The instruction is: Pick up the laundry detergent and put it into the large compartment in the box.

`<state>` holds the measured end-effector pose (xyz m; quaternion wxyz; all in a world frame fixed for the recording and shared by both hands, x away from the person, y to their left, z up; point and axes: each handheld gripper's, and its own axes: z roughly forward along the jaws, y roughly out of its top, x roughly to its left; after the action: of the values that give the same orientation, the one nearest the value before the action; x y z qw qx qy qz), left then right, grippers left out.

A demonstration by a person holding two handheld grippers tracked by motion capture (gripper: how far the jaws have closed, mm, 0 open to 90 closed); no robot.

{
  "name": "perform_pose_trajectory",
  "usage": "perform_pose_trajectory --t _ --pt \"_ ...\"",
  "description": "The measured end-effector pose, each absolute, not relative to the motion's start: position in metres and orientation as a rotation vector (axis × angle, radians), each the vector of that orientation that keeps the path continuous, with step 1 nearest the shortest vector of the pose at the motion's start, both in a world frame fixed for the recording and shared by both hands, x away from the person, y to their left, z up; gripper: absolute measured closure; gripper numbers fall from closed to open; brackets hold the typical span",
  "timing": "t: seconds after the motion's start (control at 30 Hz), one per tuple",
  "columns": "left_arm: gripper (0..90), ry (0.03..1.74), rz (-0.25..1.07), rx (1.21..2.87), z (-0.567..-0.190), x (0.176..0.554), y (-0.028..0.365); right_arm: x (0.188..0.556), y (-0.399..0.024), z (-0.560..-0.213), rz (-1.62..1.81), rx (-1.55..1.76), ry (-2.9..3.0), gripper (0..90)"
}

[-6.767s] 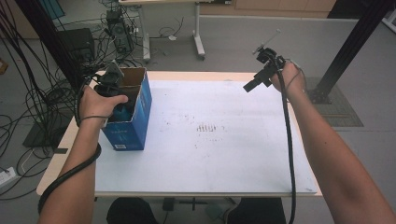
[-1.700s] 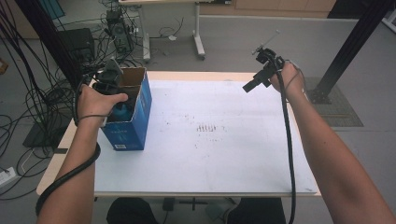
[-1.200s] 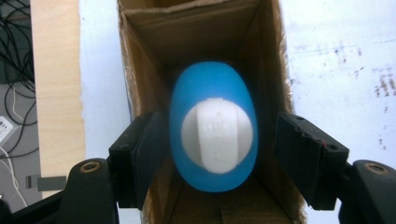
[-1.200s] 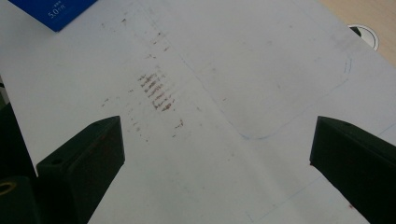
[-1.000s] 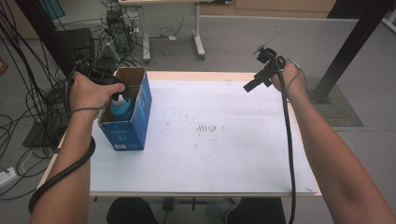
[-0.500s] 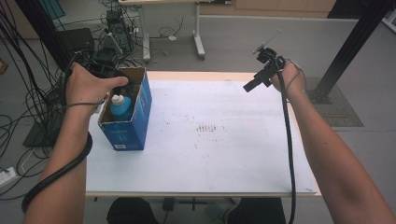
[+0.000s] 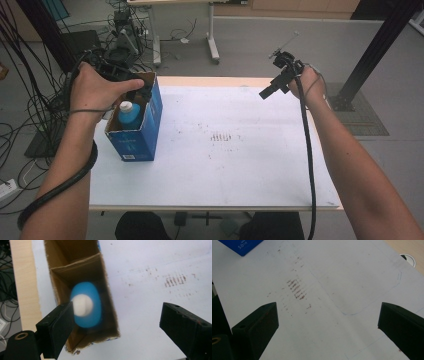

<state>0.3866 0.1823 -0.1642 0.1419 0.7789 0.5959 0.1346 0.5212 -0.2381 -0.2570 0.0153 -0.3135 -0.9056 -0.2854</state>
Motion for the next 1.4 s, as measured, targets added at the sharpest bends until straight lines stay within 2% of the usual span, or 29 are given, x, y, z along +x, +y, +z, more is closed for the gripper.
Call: perform_pose_trajectory --t 0.3,0.77,1.4 --pt "11.3 1.618 0.367 2.313 -0.161 0.377 0.156 0.519 -0.238 -0.253 -0.889 -0.972 -2.824 2.9" --pt "11.0 1.472 0.243 2.438 -0.172 0.369 0.112 0.511 -0.233 -0.251 -0.877 -0.967 -2.833 2.9" --pt "10.9 1.38 0.135 2.548 -0.223 0.373 0.063 0.504 -0.24 -0.247 -0.868 -0.99 -2.837 2.9"
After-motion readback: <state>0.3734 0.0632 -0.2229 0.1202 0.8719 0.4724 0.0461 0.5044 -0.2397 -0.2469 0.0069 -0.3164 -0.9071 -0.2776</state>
